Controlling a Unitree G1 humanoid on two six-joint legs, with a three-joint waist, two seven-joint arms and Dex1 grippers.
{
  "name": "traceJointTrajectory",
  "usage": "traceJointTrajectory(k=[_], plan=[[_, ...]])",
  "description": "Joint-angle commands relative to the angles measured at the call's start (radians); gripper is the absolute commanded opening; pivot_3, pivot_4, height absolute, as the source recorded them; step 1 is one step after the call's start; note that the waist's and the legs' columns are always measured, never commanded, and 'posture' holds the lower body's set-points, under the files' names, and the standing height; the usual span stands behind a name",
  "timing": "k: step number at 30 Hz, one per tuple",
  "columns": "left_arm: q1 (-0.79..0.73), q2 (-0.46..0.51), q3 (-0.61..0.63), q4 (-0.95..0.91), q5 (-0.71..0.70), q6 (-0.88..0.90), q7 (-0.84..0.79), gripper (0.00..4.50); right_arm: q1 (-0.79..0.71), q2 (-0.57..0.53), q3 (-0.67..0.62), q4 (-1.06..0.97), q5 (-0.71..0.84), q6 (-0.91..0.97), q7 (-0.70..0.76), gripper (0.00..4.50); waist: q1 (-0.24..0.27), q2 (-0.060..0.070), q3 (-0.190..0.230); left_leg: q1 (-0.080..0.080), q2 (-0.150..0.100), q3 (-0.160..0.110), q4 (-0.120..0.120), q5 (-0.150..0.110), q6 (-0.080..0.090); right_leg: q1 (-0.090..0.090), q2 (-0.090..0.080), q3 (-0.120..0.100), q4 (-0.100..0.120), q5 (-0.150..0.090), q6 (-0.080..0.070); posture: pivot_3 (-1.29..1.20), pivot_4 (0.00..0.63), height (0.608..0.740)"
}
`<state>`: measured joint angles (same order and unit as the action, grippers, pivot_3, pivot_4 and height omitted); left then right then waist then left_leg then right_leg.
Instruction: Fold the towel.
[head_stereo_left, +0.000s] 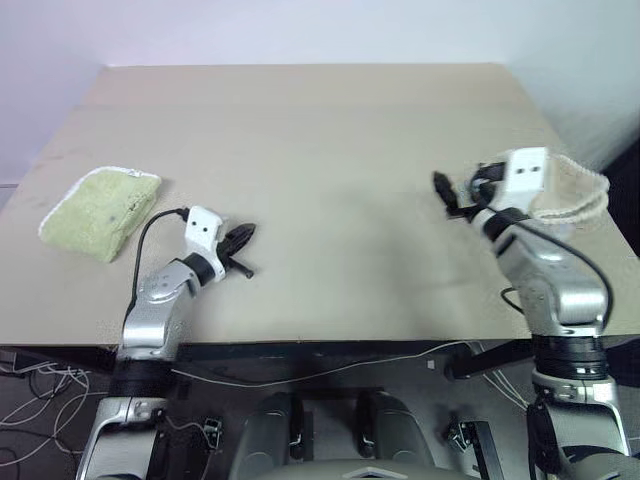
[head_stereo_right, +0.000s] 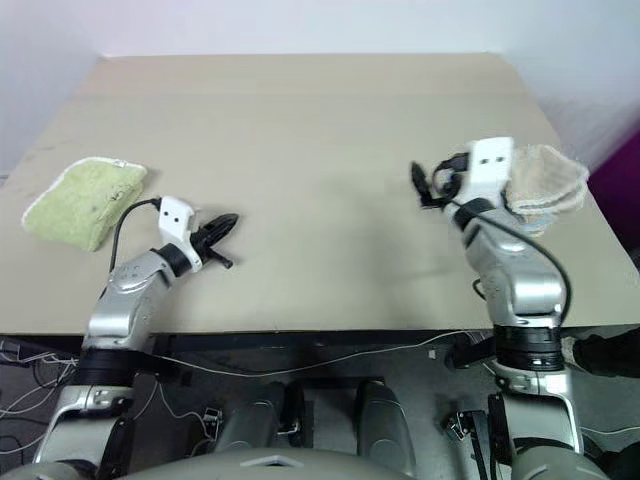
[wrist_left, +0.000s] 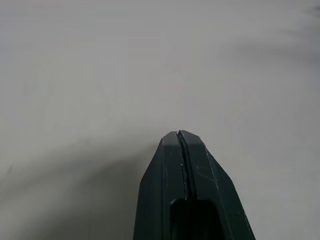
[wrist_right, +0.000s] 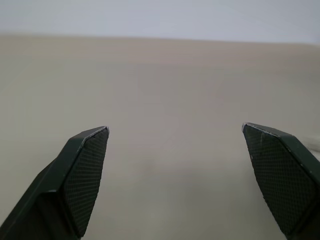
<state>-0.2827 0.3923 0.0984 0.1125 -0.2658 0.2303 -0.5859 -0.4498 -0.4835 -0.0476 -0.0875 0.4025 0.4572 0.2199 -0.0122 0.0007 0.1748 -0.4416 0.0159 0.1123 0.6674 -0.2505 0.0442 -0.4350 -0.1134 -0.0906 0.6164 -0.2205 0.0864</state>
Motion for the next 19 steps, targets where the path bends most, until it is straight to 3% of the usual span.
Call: traceJointTrajectory(k=[1, 9, 19], plan=[[0.039, 0.027, 0.042, -0.085, -0.017, 0.019, 0.014, 0.0, -0.014, 0.03, 0.119, -0.048, -0.092, -0.091, 0.085, 4.49, 0.0, 0.0, 0.0, 0.0, 0.0, 0.0, 0.0, 0.0, 0.0, 0.0, 0.0, 0.0, 0.0, 0.0, 0.0, 0.0, 0.15, 0.74], [0.135, 0.042, 0.09, -0.21, -0.041, 0.059, 0.05, 0.0, -0.021, 0.135, 0.286, -0.007, -0.192, -0.19, 0.227, 4.49, 0.001, 0.0, 0.0, 0.0, 0.0, -0.001, 0.0, 0.002, -0.004, 0.001, 0.0, -0.001, 0.0, 0.0, 0.0, 0.0, 0.15, 0.74], [0.243, 0.088, 0.137, -0.283, -0.053, 0.079, 0.049, 0.0, 0.028, 0.194, 0.356, 0.083, -0.259, -0.26, 0.344, 4.49, 0.0, -0.001, -0.001, 0.0, 0.0, -0.001, 0.0, 0.002, -0.005, 0.0, 0.0, -0.001, 0.0, 0.0, 0.0, 0.0, 0.15, 0.74]])
